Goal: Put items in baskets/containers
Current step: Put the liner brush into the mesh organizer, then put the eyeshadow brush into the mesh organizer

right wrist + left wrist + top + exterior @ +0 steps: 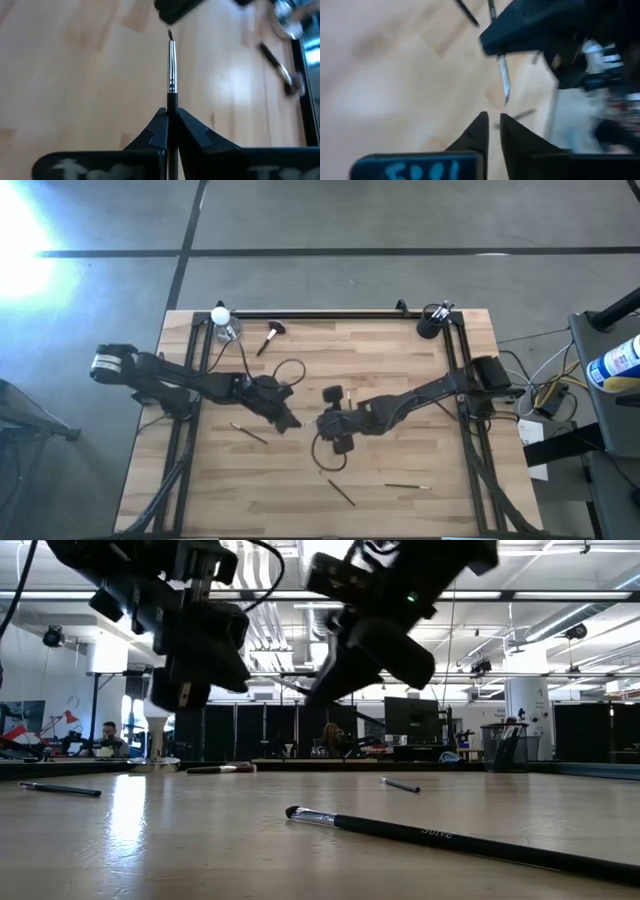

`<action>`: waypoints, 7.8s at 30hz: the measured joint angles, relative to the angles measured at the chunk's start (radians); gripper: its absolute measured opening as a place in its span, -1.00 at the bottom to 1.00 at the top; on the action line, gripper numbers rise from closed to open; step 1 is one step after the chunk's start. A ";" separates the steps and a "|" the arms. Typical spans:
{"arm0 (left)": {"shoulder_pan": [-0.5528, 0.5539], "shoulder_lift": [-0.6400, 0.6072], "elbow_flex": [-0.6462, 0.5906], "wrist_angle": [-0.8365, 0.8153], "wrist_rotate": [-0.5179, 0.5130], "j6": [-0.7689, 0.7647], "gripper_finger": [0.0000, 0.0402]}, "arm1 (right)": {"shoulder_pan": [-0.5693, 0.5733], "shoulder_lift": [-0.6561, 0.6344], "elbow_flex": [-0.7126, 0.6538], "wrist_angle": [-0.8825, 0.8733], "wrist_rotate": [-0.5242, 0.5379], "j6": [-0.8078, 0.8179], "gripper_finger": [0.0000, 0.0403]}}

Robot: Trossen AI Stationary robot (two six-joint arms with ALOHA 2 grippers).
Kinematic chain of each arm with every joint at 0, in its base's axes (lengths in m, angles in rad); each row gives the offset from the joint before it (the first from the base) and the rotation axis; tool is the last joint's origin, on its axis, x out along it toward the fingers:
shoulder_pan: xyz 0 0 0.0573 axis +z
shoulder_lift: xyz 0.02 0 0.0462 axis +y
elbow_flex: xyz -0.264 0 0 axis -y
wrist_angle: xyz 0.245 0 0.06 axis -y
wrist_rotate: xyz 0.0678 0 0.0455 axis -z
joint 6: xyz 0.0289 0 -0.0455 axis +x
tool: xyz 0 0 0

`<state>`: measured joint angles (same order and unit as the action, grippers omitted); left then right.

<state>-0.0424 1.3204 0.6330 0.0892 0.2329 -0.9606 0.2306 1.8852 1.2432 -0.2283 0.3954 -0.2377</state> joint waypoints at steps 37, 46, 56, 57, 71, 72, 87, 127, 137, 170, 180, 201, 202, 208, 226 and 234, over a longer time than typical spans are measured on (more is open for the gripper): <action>0.168 -0.008 -0.399 0.932 -0.121 0.551 -0.65 | -0.961 -0.785 -0.932 0.992 0.398 0.273 -0.93; 0.168 -0.008 -0.404 0.929 -0.122 0.560 -0.65 | -1.074 -0.507 -0.845 1.086 0.412 0.291 -0.93; 0.168 -0.008 -0.410 0.918 -0.122 0.560 -0.65 | -1.099 -0.332 -0.808 1.102 0.468 0.334 -0.87; 0.168 -0.008 -0.410 0.918 -0.122 0.560 -0.65 | -1.099 -0.327 -0.807 1.096 0.468 0.341 -0.83; 0.169 -0.008 -0.410 0.913 -0.170 0.579 -0.65 | -1.066 -0.546 -0.754 0.621 0.452 0.454 -0.49; 0.169 -0.008 -0.410 0.913 -0.193 0.589 -0.65 | -1.057 -0.579 -0.743 0.558 0.434 0.461 -0.50; 0.172 -0.008 -0.410 0.949 -0.152 0.720 -1.00 | -0.448 -0.842 -0.684 -0.021 0.280 0.713 -0.95; -0.326 0.572 0.247 0.284 -0.183 0.734 -0.45 | 0.099 -0.751 -0.677 -0.022 0.391 0.912 -0.96; -0.334 0.652 0.295 0.278 -0.190 0.747 -0.56 | 0.100 -0.751 -0.677 -0.021 0.391 0.884 -0.96; -0.220 0.435 0.303 0.114 0.025 0.169 -1.00 | 0.359 -0.099 0.007 -0.243 0.182 0.752 -0.45; -0.216 0.435 0.303 0.146 0.038 0.146 -1.00 | 0.339 0.118 0.278 -0.485 0.037 0.745 -0.44; -0.197 0.432 0.303 0.173 0.065 0.130 -1.00 | 0.286 0.173 0.348 -0.554 -0.006 0.732 -0.80; -0.197 0.432 0.303 0.173 0.064 0.131 -1.00 | 0.286 0.173 0.348 -0.554 -0.003 0.732 -0.83; -0.193 0.408 0.295 0.166 0.047 0.179 -0.89 | 0.308 0.163 0.335 -0.582 0.109 0.751 -0.92; -0.181 0.167 -0.223 0.912 -0.218 0.367 -0.75 | 0.233 -0.319 -0.393 0.275 0.023 0.560 -0.94; -0.131 0.164 -0.288 1.001 -0.240 0.421 -0.86 | -0.065 -0.610 -0.689 0.587 -0.040 0.334 -0.94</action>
<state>-0.1736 1.4840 0.3451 1.0901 -0.0068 -0.5391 0.1654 1.2752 0.5546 0.3583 0.3553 0.0966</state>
